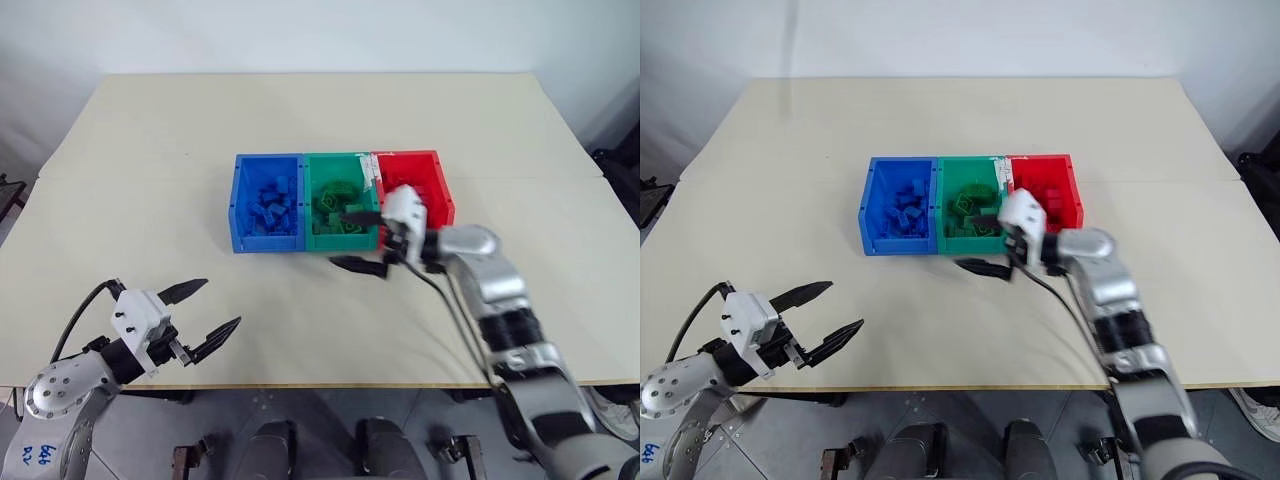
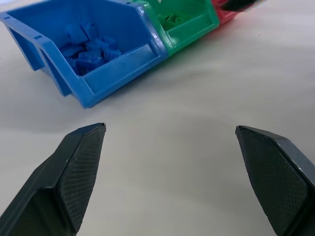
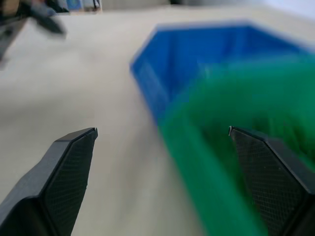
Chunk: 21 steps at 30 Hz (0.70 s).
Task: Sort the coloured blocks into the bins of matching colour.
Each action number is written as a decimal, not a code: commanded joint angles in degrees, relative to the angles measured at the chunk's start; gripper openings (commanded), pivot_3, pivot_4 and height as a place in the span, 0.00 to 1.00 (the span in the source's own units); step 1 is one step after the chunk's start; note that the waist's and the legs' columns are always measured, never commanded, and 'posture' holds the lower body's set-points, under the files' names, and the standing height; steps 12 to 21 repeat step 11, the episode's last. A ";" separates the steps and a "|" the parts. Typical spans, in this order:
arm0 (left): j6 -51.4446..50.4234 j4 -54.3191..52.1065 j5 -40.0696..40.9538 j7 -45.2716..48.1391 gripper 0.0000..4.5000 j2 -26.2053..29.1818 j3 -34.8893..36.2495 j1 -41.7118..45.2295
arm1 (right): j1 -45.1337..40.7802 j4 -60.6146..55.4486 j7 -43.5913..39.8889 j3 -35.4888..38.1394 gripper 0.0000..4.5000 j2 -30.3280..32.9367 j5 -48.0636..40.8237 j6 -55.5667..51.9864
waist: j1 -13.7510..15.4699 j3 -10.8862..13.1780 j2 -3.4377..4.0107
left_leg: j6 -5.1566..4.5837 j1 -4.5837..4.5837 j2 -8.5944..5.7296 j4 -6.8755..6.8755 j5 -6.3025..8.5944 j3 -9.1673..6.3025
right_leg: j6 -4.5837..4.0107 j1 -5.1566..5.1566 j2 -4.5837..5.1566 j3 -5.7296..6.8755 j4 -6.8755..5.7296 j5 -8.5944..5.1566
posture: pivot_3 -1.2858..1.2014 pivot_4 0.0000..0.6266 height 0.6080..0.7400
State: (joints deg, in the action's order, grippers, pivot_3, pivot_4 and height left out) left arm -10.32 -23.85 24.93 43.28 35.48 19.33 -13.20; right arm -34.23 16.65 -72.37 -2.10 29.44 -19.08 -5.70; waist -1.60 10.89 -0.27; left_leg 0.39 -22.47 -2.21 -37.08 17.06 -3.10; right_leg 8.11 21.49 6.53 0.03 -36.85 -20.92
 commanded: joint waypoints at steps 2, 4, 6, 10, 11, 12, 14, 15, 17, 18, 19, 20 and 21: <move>-0.17 1.71 0.02 1.48 1.00 2.22 0.94 1.36 | 7.74 3.97 -11.08 7.55 0.99 9.13 -3.24 12.10 | 0.10 0.00 0.00 | 0.02 0.02 0.08 0.01 0.01 0.04 | 0.00 -0.03 -0.05 0.02 0.07 0.00 | 0.52 0.24 1.00; 0.22 2.98 0.02 2.10 1.00 2.69 0.88 1.96 | 9.75 5.20 -14.10 8.65 0.99 11.14 -5.07 11.39 | -0.10 0.00 0.00 | 0.02 0.08 0.09 0.02 0.01 0.19 | 0.00 -0.06 -0.05 -0.03 0.08 0.00 | 0.52 0.24 1.00; 0.80 4.45 -0.73 1.64 1.00 2.72 0.74 2.99 | 10.75 5.80 -14.03 9.58 0.99 11.83 -5.67 10.83 | -0.39 0.01 0.00 | 0.02 0.14 0.26 0.00 0.01 0.45 | 0.01 -0.07 -0.08 -0.04 0.14 0.00 | 0.52 0.24 1.00; 2.06 6.10 -1.86 1.70 1.00 2.76 0.15 4.85 | 11.28 5.56 -12.23 10.46 0.99 10.71 -5.98 11.78 | -0.13 0.01 0.00 | 0.12 0.31 0.40 -0.13 -0.04 0.58 | 0.03 -0.09 -0.08 0.01 -0.03 0.01 | 0.52 0.24 1.00; 2.60 6.32 -2.13 1.51 1.00 2.69 0.12 5.47 | 11.43 5.55 -11.73 10.69 0.99 10.36 -6.03 12.08 | -0.13 0.01 0.00 | 0.14 0.33 0.40 -0.15 -0.05 0.57 | 0.03 -0.11 -0.07 0.00 -0.04 0.01 | 0.52 0.24 1.00; 2.60 6.32 -2.13 1.51 1.00 2.69 0.12 5.47 | 11.43 5.55 -11.73 10.69 0.99 10.36 -6.03 12.08 | -0.13 0.01 0.00 | 0.14 0.33 0.40 -0.15 -0.05 0.57 | 0.03 -0.11 -0.07 0.00 -0.04 0.01 | 0.52 0.24 1.00; 2.60 6.32 -2.13 1.51 1.00 2.69 0.12 5.47 | 11.43 5.55 -11.73 10.69 0.99 10.36 -6.03 12.08 | -0.13 0.01 0.00 | 0.14 0.33 0.40 -0.15 -0.05 0.57 | 0.03 -0.11 -0.07 0.00 -0.04 0.01 | 0.52 0.24 1.00; 2.60 6.32 -2.13 1.51 1.00 2.69 0.12 5.47 | 11.43 5.55 -11.73 10.69 0.99 10.36 -6.03 12.08 | -0.13 0.01 0.00 | 0.14 0.33 0.40 -0.15 -0.05 0.57 | 0.03 -0.11 -0.07 0.00 -0.04 0.01 | 0.52 0.24 1.00; 2.60 6.32 -2.13 1.51 1.00 2.69 0.12 5.47 | 11.43 5.55 -11.73 10.69 0.99 10.36 -6.03 12.08 | -0.13 0.01 0.00 | 0.14 0.33 0.40 -0.15 -0.05 0.57 | 0.03 -0.11 -0.07 0.00 -0.04 0.01 | 0.52 0.24 1.00; 2.60 6.32 -2.13 1.51 1.00 2.69 0.12 5.47 | 11.43 5.55 -11.73 10.69 0.99 10.36 -6.03 12.08 | -0.13 0.01 0.00 | 0.14 0.33 0.40 -0.15 -0.05 0.57 | 0.03 -0.11 -0.07 0.00 -0.04 0.01 | 0.52 0.24 1.00; 2.60 6.32 -2.13 1.51 1.00 2.69 0.12 5.47 | 11.43 5.55 -11.73 10.69 0.99 10.36 -6.03 12.08 | -0.13 0.01 0.00 | 0.14 0.33 0.40 -0.15 -0.05 0.57 | 0.03 -0.11 -0.07 0.00 -0.04 0.01 | 0.52 0.24 1.00; 2.60 6.32 -2.13 1.51 1.00 2.69 0.12 5.47 | 11.43 5.55 -11.73 10.69 0.99 10.36 -6.03 12.08 | -0.13 0.01 0.00 | 0.14 0.33 0.40 -0.15 -0.05 0.57 | 0.03 -0.11 -0.07 0.00 -0.04 0.01 | 0.52 0.24 1.00; 2.60 6.32 -2.13 1.51 1.00 2.69 0.12 5.47 | 11.43 5.55 -11.73 10.69 0.99 10.36 -6.03 12.08 | -0.13 0.01 0.00 | 0.14 0.33 0.40 -0.15 -0.05 0.57 | 0.03 -0.11 -0.07 0.00 -0.04 0.01 | 0.52 0.24 1.00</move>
